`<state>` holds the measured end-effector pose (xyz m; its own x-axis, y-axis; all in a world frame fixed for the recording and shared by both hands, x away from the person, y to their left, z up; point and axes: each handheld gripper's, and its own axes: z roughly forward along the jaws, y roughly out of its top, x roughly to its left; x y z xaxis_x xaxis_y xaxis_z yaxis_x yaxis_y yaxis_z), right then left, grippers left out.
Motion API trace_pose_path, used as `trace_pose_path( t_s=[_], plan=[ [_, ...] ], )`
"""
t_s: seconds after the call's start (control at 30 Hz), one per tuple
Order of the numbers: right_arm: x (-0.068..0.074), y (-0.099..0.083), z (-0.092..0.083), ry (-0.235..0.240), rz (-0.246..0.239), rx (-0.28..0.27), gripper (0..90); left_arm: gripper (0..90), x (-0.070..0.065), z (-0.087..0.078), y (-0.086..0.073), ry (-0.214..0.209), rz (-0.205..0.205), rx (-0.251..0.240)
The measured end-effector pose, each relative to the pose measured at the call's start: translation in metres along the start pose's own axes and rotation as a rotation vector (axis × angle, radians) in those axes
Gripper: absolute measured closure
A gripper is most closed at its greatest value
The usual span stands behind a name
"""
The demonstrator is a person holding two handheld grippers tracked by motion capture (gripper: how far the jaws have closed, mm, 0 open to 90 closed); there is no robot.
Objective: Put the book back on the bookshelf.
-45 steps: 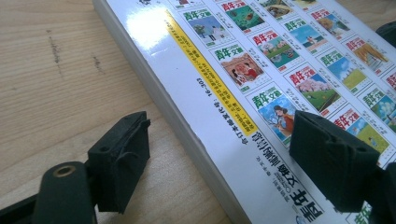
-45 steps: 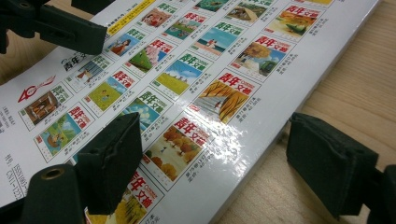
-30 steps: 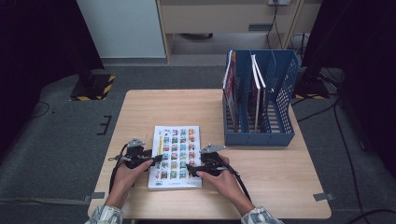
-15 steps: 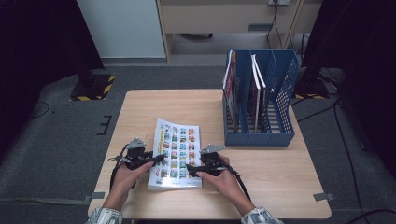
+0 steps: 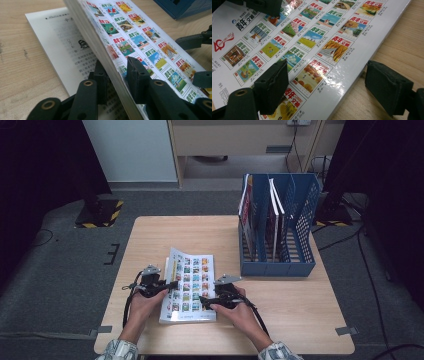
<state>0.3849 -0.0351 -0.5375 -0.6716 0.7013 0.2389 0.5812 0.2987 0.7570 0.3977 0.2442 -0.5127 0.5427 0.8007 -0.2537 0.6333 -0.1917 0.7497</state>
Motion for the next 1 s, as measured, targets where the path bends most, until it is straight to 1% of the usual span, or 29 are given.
trace_pose_path(
  t_s=[0.07,0.1,0.17,0.2,0.23,0.27,0.33,0.4,0.5,0.57,0.6,0.67,0.7,0.77,0.83,0.9,0.97,1.0],
  plan=[
    [0.001,-0.001,-0.001,-0.001,-0.002,0.000,19.5,74.7,-0.003,-0.003,0.001,-0.001,0.013,-0.009],
    [0.002,-0.001,-0.001,0.001,0.003,0.002,19.5,76.2,-0.004,-0.005,0.001,-0.012,0.011,-0.022],
    [0.004,-0.003,-0.002,0.004,-0.001,0.001,19.5,79.2,-0.004,-0.009,0.002,-0.022,0.017,-0.027],
    [0.006,-0.004,-0.002,0.013,0.000,0.007,19.5,80.3,-0.003,-0.012,0.002,-0.025,0.021,-0.029],
    [0.009,-0.004,-0.002,0.019,-0.008,0.008,19.5,81.1,-0.002,-0.014,0.003,-0.029,0.021,-0.029],
    [0.011,-0.005,-0.002,0.019,-0.017,0.009,19.5,81.7,-0.001,-0.016,0.002,-0.037,0.015,-0.034],
    [0.016,-0.006,-0.001,0.022,-0.021,0.007,19.4,82.9,0.001,-0.022,0.002,-0.048,0.017,-0.043],
    [0.021,-0.007,-0.001,0.032,-0.020,0.013,19.4,83.1,0.001,-0.027,0.002,-0.060,0.025,-0.052],
    [0.024,-0.007,0.000,0.049,-0.030,0.015,19.3,83.3,-0.001,-0.033,0.002,-0.066,0.046,-0.072],
    [0.022,-0.006,0.001,0.062,-0.042,0.020,17.6,83.3,-0.004,-0.035,0.003,-0.067,0.064,-0.093],
    [0.021,-0.005,0.001,0.072,-0.041,0.025,16.7,83.3,-0.005,-0.037,0.004,-0.069,0.064,-0.103],
    [0.018,-0.005,0.001,0.092,-0.042,0.029,15.1,83.4,-0.007,-0.039,0.006,-0.078,0.063,-0.123],
    [0.017,-0.004,0.002,0.100,-0.032,0.026,15.0,83.4,-0.008,-0.040,0.007,-0.082,0.062,-0.129],
    [0.014,-0.004,0.002,0.117,-0.040,0.026,15.0,83.5,-0.008,-0.041,0.009,-0.090,0.059,-0.139],
    [0.012,-0.003,0.002,0.129,-0.053,0.029,15.0,83.5,-0.009,-0.043,0.009,-0.105,0.045,-0.151],
    [0.009,-0.002,0.002,0.134,-0.054,0.030,15.0,83.6,-0.010,-0.045,0.010,-0.112,0.044,-0.160],
    [0.006,-0.001,0.003,0.147,-0.039,0.026,15.0,83.6,-0.011,-0.047,0.010,-0.123,0.043,-0.168],
    [0.005,0.000,0.003,0.156,-0.034,0.024,15.0,83.6,-0.011,-0.048,0.011,-0.132,0.036,-0.177]
  ],
)
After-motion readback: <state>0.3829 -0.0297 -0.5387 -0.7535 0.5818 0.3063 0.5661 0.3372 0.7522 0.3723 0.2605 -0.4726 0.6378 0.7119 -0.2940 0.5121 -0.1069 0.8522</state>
